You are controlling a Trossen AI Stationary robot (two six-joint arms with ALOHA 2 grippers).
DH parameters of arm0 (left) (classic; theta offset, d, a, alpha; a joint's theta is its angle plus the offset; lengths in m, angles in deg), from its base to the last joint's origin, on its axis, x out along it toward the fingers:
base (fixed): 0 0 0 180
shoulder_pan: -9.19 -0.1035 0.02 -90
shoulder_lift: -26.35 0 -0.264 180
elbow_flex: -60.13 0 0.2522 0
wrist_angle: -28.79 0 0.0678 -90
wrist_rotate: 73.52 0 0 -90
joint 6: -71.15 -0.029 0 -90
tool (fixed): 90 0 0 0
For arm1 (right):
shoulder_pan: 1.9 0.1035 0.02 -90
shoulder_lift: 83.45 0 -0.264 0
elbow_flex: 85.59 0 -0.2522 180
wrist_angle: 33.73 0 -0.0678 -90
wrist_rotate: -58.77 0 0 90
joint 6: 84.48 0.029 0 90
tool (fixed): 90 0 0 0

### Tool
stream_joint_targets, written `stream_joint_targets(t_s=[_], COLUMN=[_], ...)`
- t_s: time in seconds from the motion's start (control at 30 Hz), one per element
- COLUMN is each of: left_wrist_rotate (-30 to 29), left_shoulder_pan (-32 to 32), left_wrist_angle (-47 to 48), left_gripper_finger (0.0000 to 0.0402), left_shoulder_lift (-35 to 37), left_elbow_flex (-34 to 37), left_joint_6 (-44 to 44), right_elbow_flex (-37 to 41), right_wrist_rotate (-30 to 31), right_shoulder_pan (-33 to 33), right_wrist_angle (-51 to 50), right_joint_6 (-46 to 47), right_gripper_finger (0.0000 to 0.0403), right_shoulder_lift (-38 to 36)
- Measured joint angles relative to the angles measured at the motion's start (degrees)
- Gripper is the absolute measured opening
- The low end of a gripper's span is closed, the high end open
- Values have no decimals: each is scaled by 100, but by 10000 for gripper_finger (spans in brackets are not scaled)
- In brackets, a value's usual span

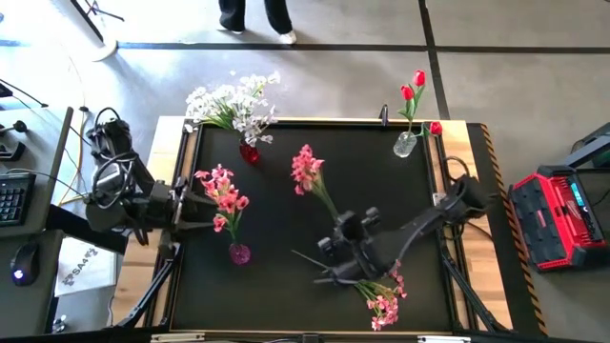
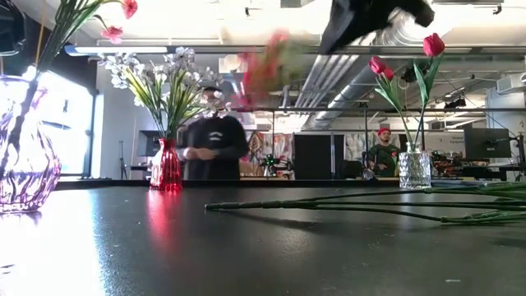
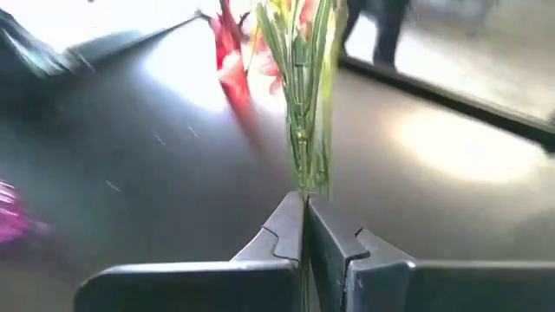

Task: Sort flowers into vase by color
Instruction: Put the top pink flowers into the purple vase

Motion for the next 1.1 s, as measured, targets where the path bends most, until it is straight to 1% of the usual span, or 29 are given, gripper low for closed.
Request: stream_joint_targets(t_s=[0.07, 0.13, 0.23, 0.37, 0.43, 0.5, 0.53, 0.6, 0.67, 0.73, 0.83, 0.93, 1.0, 1.1], left_wrist_rotate=[-2, 4, -2, 82, 257, 367, 430, 535, 624, 772, 917, 922, 924, 905], left_shoulder_pan=[-54, -105, -177, -277, -341, -414, -450, -515, -561, -601, -625, -625, -625, -625], left_wrist_angle=[-200, -475, -928, -1416, -1614, -1812, -1869, -1992, -2089, -2133, -2129, -2131, -2151, -2293], left_gripper_finger=[239, 239, 239, 239, 239, 239, 239, 239, 239, 239, 239, 239, 239, 239], left_shoulder_lift=[-75, -151, -223, -295, -331, -376, -392, -428, -444, -447, -450, -450, -450, -451], left_elbow_flex=[0, 0, 0, 0, 0, 0, 0, 0, 0, 0, 0, 0, 0, 0], left_joint_6=[-172, -431, -932, -1576, -1847, -1978, -2030, -2068, -2072, -2071, -2072, -2206, -2325, -2604], right_elbow_flex=[0, 0, 0, 0, 0, 0, 0, 0, 0, 0, 0, 0, 0, 0], right_wrist_rotate=[478, 920, 1398, 1534, 1530, 1467, 1352, 885, 145, -608, -1279, -2036, -2686, -3505], right_shoulder_pan=[243, 477, 714, 781, 774, 710, 658, 518, 338, 140, -157, -426, -621, -907], right_wrist_angle=[77, 253, 699, 1802, 2586, 3590, 4143, 5312, 6535, 7446, 8253, 8878, 9209, 9309], right_joint_6=[175, 149, -293, -1642, -2530, -3748, -4441, -5845, -7114, -7987, -8617, -9092, -9165, -9079], right_gripper_finger=[0, 0, 0, 0, 0, 0, 0, 0, 0, 0, 0, 0, 0, 0], right_shoulder_lift=[-96, -213, -431, -682, -792, -889, -927, -966, -966, -966, -966, -959, -962, -961])
